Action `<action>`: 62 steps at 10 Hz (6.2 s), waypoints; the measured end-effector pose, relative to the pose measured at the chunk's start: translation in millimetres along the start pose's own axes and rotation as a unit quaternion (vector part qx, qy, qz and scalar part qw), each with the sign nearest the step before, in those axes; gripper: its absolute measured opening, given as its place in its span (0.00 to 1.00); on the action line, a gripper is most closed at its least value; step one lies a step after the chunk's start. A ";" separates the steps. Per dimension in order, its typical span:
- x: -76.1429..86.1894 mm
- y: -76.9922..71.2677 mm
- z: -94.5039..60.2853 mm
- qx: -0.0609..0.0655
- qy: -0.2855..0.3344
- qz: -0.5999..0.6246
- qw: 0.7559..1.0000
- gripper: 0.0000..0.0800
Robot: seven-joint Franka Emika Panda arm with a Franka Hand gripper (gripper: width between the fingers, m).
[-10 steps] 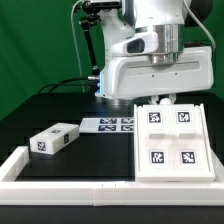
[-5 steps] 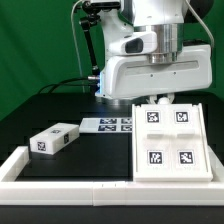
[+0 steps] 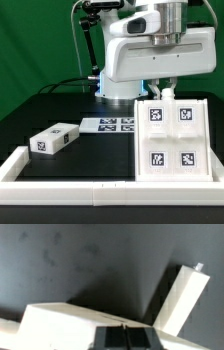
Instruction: Assemble cabinet
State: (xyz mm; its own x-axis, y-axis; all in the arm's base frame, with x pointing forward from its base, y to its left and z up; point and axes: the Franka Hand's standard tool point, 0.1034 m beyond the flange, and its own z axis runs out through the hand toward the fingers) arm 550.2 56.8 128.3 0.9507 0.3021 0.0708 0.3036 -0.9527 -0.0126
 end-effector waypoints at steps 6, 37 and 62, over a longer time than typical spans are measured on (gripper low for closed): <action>0.6 -2.4 -1.1 0.003 -0.010 -0.001 1.000 0.00; -193.3 117.9 54.6 -0.017 -0.058 0.122 0.991 1.00; -210.5 166.0 99.4 -0.054 -0.039 0.263 0.962 0.71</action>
Offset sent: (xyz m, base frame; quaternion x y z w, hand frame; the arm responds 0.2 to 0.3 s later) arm 0.0000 0.0000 0.0000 0.0000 0.0000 0.0000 1.0000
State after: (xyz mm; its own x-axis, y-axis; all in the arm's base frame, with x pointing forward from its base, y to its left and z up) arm 406.9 -161.7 12.1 0.9740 -0.2262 0.0074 -0.2261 -0.9710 0.0780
